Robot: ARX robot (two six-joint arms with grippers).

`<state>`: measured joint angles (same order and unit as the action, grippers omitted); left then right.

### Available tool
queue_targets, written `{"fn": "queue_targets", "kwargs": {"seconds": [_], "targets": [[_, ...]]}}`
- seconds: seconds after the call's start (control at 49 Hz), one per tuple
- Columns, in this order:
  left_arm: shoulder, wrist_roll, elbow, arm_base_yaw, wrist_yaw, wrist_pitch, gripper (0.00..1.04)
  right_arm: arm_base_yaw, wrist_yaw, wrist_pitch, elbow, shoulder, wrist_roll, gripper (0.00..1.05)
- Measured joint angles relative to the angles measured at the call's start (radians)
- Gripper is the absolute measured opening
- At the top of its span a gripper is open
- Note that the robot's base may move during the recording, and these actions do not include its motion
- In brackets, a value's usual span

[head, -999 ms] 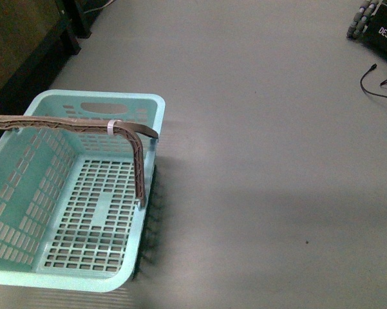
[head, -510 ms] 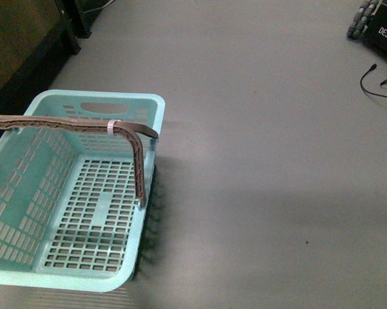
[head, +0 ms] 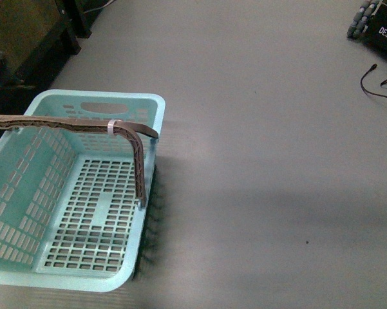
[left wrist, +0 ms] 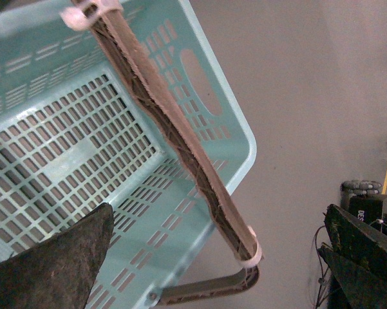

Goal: Pick lemon and mango into basket

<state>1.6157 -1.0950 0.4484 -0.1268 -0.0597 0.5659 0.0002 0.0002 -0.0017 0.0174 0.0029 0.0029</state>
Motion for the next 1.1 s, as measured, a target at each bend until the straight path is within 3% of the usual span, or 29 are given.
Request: {"fn": "queue_targets", "kwargs": {"seconds": [0.388,0.979,1.101], "targets": [[0.401,-0.136,0.231,-0.031,-0.037,0.065,0.98,0.0,0.0,0.0,0.0,0.0,0.0,0.96],[0.552,-0.18,0.411,-0.018,-0.049,0.103,0.98,0.0,0.0,0.0,0.0,0.0,0.0,0.96],[0.555,-0.197,0.411,-0.018,-0.05,0.098,0.77,0.0,0.0,0.0,0.0,0.0,0.0,0.96]]}}
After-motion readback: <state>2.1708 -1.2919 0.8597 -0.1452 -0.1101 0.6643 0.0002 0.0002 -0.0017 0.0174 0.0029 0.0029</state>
